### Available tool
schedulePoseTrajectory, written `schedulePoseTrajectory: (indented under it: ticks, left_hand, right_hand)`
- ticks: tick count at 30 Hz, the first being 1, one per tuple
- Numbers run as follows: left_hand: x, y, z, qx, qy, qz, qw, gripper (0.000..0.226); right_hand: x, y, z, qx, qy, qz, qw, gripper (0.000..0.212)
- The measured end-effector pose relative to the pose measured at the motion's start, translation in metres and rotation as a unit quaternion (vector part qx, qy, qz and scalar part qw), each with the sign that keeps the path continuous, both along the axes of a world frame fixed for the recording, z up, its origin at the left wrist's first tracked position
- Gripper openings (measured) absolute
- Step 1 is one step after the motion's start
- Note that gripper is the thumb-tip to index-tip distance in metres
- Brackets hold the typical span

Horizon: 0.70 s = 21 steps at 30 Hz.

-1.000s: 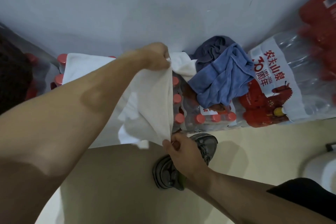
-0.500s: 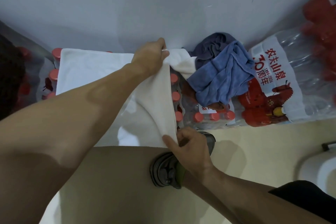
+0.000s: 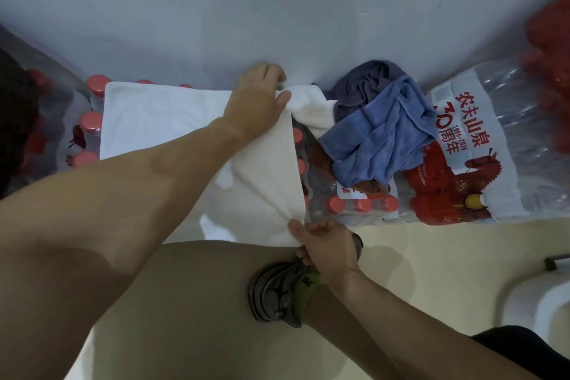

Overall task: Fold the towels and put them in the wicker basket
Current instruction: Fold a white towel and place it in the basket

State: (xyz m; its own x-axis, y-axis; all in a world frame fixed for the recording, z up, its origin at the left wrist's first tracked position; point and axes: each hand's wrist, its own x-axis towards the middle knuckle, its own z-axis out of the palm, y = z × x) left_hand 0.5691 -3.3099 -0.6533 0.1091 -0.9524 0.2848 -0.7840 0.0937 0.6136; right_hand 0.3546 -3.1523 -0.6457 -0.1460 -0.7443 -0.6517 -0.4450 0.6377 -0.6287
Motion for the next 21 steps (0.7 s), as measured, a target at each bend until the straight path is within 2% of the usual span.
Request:
schedulePoseTrajectory:
  ticks: [2, 3, 4, 5, 6, 7, 8, 10, 12, 13, 14, 15, 16, 18, 21]
  left_hand:
    - [0.008, 0.004, 0.007, -0.033, -0.03, 0.027, 0.999, 0.03]
    - [0.014, 0.007, 0.011, -0.039, -0.037, 0.049, 0.997, 0.031]
    - [0.02, 0.011, 0.016, -0.041, -0.037, 0.07, 0.996, 0.031]
    - [0.026, 0.016, 0.021, -0.042, -0.03, 0.089, 0.995, 0.03]
    - [0.033, 0.023, 0.025, -0.043, -0.02, 0.106, 0.993, 0.03]
    - [0.04, 0.032, 0.029, -0.04, -0.008, 0.126, 0.991, 0.03]
    - [0.046, 0.043, 0.033, -0.032, 0.004, 0.15, 0.988, 0.032]
    - [0.053, 0.071, 0.036, -0.01, 0.032, 0.199, 0.979, 0.035]
    - [0.05, 0.101, 0.035, 0.018, 0.058, 0.213, 0.975, 0.04]
    - [0.048, 0.115, 0.033, 0.034, 0.057, 0.205, 0.976, 0.045]
    - [0.046, 0.126, 0.029, 0.052, 0.039, 0.195, 0.979, 0.051]
    - [0.048, 0.135, 0.024, 0.074, 0.007, 0.183, 0.98, 0.058]
    - [0.052, 0.142, 0.017, 0.102, -0.029, 0.173, 0.979, 0.063]
    - [0.069, 0.151, 0.003, 0.163, -0.092, 0.159, 0.969, 0.066]
    - [0.097, 0.159, -0.012, 0.19, -0.147, 0.119, 0.963, 0.068]
  right_hand:
    - [0.001, -0.008, 0.01, 0.075, 0.035, 0.096, 0.992, 0.034]
    - [0.001, -0.014, 0.02, 0.128, 0.082, 0.192, 0.969, 0.032]
    - [0.004, -0.023, 0.031, 0.179, 0.15, 0.305, 0.923, 0.03]
    - [0.009, -0.033, 0.044, 0.216, 0.22, 0.406, 0.86, 0.029]
    - [0.017, -0.045, 0.054, 0.237, 0.271, 0.473, 0.804, 0.029]
    - [0.026, -0.058, 0.065, 0.244, 0.291, 0.503, 0.777, 0.029]
    - [0.035, -0.071, 0.075, 0.239, 0.284, 0.506, 0.779, 0.028]
    - [0.056, -0.096, 0.09, 0.178, 0.213, 0.463, 0.842, 0.029]
    - [0.077, -0.114, 0.089, 0.007, 0.141, 0.368, 0.919, 0.025]
    - [0.087, -0.118, 0.084, -0.11, 0.121, 0.309, 0.937, 0.02]
    - [0.096, -0.119, 0.075, -0.222, 0.112, 0.277, 0.928, 0.014]
    - [0.104, -0.116, 0.065, -0.298, 0.12, 0.291, 0.901, 0.013]
    - [0.11, -0.111, 0.052, -0.327, 0.134, 0.344, 0.87, 0.024]
    - [0.113, -0.099, 0.023, -0.294, 0.18, 0.46, 0.818, 0.053]
    - [0.104, -0.091, -0.006, -0.307, 0.272, 0.482, 0.774, 0.072]
